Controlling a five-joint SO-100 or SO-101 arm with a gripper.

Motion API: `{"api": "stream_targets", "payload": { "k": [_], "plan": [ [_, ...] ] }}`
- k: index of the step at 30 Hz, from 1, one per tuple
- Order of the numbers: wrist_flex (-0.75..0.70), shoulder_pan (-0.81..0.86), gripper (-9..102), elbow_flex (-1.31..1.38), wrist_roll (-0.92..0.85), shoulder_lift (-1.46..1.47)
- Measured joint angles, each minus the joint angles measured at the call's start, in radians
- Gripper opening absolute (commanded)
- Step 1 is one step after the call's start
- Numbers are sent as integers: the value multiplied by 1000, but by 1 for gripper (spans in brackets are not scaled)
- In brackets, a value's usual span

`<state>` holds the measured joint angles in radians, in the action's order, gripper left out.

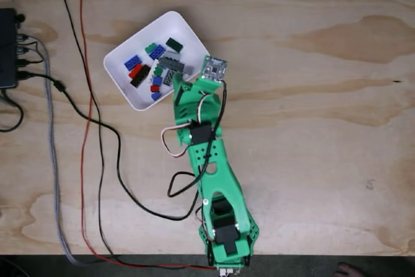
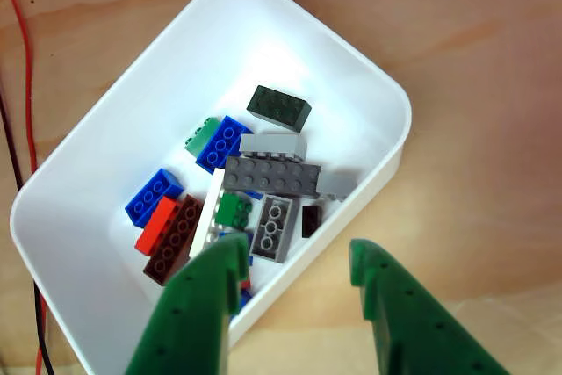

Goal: Put all lego bricks in the bin.

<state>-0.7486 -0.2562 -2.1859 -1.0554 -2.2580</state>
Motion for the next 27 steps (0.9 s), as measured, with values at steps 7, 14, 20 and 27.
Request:
{"api": "stream_targets", "payload": {
  "k": [7, 14, 20, 27],
  "plan": [
    [359, 133, 0, -885, -531, -781],
    [-97, 140, 0, -971, -589, -1081],
    [-465, 109, 4, -971, -560, -1108],
    [-554, 109, 1, -971, -526, -1117]
  ]
}}
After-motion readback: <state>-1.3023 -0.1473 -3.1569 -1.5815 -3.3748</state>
